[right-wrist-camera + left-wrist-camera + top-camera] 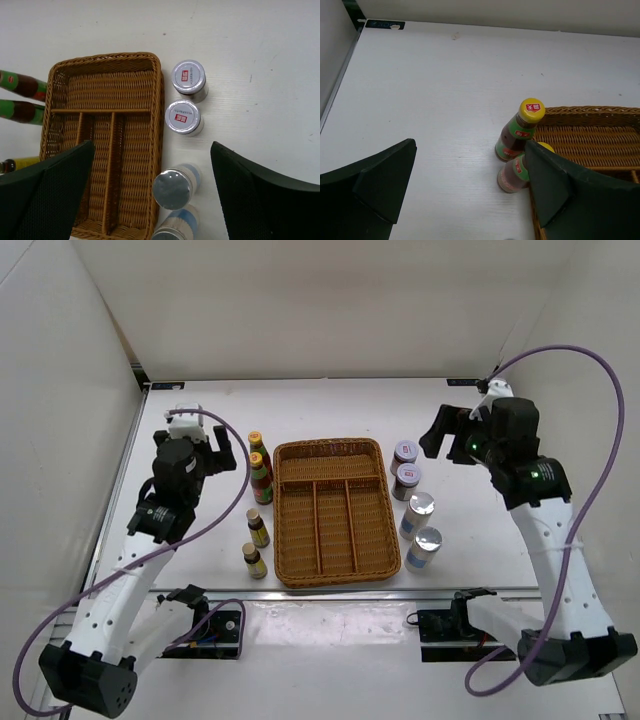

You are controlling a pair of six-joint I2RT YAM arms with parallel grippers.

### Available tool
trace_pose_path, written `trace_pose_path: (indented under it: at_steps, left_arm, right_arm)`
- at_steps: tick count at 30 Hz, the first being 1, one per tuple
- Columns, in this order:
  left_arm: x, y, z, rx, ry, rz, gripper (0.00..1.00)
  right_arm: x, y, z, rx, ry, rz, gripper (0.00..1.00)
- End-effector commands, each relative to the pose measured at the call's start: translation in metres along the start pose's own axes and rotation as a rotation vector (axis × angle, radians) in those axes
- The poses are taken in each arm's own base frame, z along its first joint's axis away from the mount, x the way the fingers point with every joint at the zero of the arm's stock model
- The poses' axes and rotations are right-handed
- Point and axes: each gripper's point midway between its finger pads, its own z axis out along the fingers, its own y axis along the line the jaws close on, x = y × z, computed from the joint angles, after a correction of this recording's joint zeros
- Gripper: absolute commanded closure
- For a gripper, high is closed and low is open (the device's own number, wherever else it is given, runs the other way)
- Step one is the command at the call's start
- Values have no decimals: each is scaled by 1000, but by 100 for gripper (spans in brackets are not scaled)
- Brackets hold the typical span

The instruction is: Organize the condiment bottles

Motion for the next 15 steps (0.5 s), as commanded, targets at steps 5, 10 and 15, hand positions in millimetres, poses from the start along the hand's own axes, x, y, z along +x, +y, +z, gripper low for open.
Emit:
trace_pose_path:
  at_steps: [5, 10, 15]
  left_arm:
    - [-15, -12, -11, 82, -67, -1, 0]
    - [33, 50, -12, -313, 11, -192, 0]
    - [35, 48, -15, -289, 30, -164, 0]
  right_arm:
    - [-13, -32, -26, 216, -105, -54, 0]
    - [18, -47, -11, 284, 19, -13, 0]
    - [58, -49, -11, 318, 214, 81, 0]
